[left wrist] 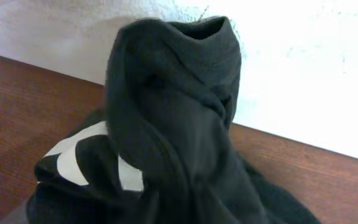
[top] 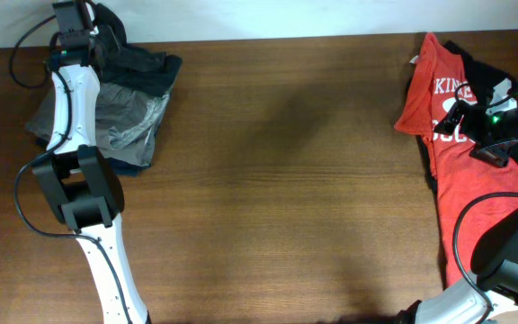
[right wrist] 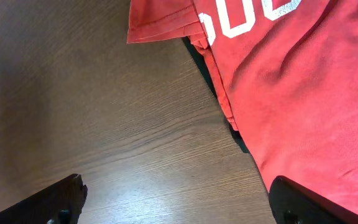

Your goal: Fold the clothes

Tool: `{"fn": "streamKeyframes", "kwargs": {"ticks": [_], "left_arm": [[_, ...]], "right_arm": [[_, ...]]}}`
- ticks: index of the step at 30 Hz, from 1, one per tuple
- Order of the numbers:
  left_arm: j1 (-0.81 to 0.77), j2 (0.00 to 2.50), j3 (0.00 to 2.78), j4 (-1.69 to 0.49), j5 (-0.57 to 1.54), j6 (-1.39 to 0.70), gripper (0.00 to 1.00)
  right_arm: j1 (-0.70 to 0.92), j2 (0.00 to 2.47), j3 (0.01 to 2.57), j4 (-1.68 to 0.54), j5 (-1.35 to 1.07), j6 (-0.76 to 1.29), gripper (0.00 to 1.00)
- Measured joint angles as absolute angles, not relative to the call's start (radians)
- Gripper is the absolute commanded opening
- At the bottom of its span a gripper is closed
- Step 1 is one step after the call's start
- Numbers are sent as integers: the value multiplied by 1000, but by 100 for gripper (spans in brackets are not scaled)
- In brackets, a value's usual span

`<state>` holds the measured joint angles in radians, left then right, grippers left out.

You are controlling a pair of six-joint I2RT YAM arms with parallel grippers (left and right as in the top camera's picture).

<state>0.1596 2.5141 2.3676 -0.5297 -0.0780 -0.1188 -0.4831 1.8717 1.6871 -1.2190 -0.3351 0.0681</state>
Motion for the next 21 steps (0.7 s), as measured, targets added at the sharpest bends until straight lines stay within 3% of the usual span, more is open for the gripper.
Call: {"fn": "streamKeyframes", "kwargs": {"ticks": [11,21], "left_arm": [[155,2514,2395,-643,-74,-96,1],[-34,2458,2522,-938,-78,277,1]], "right_arm": [[-442,1872,1687,-1199,-335,67,99],[-435,1872,1687,-1200,-323,68,99]]}}
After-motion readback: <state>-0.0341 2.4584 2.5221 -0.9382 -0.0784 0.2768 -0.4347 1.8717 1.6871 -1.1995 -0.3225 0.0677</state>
